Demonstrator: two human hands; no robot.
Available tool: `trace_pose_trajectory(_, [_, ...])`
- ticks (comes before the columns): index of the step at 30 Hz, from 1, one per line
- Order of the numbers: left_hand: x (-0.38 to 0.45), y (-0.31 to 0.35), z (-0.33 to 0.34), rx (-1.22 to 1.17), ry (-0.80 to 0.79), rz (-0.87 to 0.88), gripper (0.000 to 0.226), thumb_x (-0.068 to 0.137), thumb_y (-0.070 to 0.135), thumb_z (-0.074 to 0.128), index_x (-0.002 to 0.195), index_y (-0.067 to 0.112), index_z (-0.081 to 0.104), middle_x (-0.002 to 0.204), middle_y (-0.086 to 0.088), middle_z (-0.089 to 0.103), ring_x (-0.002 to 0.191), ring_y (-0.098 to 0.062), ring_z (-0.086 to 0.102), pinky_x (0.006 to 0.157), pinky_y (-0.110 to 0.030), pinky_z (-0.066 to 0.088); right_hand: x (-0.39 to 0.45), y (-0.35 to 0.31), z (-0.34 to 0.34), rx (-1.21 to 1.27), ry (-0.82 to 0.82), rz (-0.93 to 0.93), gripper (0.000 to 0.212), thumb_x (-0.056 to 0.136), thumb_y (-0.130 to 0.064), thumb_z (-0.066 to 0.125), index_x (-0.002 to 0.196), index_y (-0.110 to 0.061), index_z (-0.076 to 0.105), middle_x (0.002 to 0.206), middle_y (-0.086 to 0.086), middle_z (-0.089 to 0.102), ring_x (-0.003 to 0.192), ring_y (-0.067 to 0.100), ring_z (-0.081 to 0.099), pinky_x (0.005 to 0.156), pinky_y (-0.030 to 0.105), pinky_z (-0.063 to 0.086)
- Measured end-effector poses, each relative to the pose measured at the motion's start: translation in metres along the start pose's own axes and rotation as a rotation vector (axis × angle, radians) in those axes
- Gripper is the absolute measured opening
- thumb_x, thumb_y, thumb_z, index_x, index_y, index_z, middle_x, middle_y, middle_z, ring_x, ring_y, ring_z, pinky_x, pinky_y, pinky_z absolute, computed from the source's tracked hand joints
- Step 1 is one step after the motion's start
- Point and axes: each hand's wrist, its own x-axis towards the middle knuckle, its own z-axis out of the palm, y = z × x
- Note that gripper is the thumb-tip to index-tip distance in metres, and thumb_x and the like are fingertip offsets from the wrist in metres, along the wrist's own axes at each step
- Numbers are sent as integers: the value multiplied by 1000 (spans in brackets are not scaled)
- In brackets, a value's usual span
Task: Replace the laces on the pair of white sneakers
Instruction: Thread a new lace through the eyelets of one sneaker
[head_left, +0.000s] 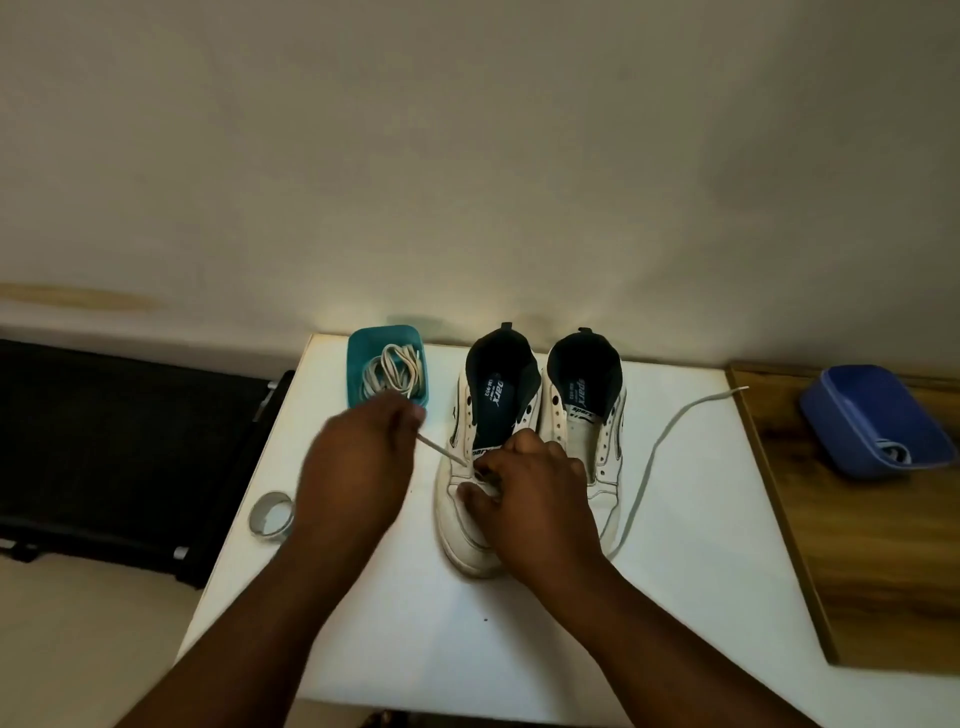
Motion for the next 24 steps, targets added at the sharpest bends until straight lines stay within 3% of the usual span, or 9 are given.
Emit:
trace_pose_trajectory(2, [5,6,-21,-234,393,-87,23,109,30,43,97,18,59,81,9,57,69,0,50,61,-8,35,0,0,-1,6,-18,-2,36,93,-58,59,119,-35,71,117,-8,58,111,19,52,96,40,39])
trace_pose_trajectory(3, [5,7,-24,-330,444,-108,24,109,28,43,94,16,56,79,7,56,67,2,50,58,-5,34,1,0,-1,5,-29,1,37,94,-58,59,120,-35,71,118,-8,57,112,19,51,96,39,38])
trace_pose_trajectory(5, [0,11,-13,-237,201,-124,26,105,39,52,86,21,57,80,8,58,70,4,53,58,-7,35,1,0,-4,5,-46,0,35,94,-55,60,121,-35,70,119,-8,56,113,19,50,97,39,38])
trace_pose_trajectory(8, [-11,0,20,24,-249,-107,32,88,62,65,75,32,60,76,13,61,75,-5,59,59,-25,38,2,2,-10,20,-100,-11,25,95,-44,64,117,-33,70,118,-5,54,112,21,51,96,38,40])
trace_pose_trajectory(10, [-9,-1,23,11,-204,-64,30,92,58,62,75,33,61,75,12,61,75,-9,60,59,-24,37,2,7,-14,45,-118,-21,20,95,-38,66,113,-31,71,115,-4,54,108,21,53,93,36,44])
trace_pose_trajectory(14, [6,1,6,-339,100,-145,28,102,44,55,90,22,67,82,9,65,78,-7,60,62,-25,40,5,18,-18,109,-92,-20,15,98,-38,63,102,-29,74,104,-6,55,96,16,59,80,31,49])
trace_pose_trajectory(19, [-4,3,12,-242,79,-165,30,98,50,57,87,24,66,80,9,65,76,-7,61,59,-22,40,11,23,-53,86,-309,50,30,93,-48,68,75,-24,63,88,-5,61,80,12,60,74,33,51])
trace_pose_trajectory(22, [-2,1,10,-175,110,-160,26,97,52,60,91,28,65,86,10,67,77,-9,63,63,-24,44,15,22,-95,423,-375,116,34,95,-41,69,81,-10,67,64,-5,56,53,6,48,58,27,42])
trace_pose_trajectory(24, [-4,1,11,-134,30,-172,23,95,52,63,103,30,64,89,10,67,81,-9,62,67,-25,44,16,16,-119,589,-321,135,38,98,-41,66,88,-5,67,66,7,52,56,10,45,56,25,39])
